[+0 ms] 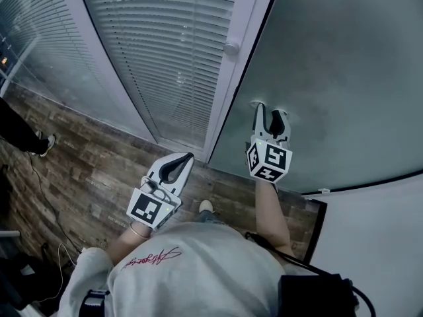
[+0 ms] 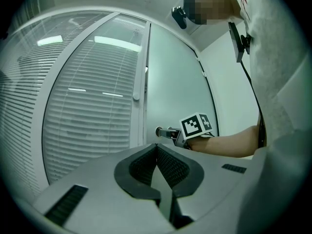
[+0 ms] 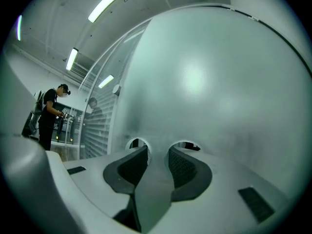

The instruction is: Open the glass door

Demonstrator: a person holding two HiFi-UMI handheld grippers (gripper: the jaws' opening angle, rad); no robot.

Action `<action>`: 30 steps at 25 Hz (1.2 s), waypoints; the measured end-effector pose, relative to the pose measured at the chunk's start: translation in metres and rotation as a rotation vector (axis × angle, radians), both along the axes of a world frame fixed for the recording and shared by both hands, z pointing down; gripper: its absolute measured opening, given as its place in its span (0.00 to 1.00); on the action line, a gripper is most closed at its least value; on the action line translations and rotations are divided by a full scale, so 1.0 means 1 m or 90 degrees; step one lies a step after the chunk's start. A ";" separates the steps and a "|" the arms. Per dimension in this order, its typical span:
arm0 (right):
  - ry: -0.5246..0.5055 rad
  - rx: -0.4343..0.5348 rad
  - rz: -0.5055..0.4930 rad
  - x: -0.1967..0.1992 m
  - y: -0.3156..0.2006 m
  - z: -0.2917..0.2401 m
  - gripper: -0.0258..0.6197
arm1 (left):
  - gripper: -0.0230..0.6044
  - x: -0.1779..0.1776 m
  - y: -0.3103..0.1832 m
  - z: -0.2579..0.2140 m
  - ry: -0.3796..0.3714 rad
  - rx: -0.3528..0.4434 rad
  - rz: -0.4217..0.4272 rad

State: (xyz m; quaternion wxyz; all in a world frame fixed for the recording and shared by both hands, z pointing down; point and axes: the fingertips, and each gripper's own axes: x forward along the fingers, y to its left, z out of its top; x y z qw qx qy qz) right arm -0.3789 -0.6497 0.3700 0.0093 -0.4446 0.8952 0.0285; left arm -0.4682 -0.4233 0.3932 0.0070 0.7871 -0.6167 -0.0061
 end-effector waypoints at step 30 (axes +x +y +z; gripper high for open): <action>-0.020 -0.019 0.030 0.018 0.042 -0.001 0.22 | 0.06 0.003 0.058 -0.002 0.003 0.006 -0.025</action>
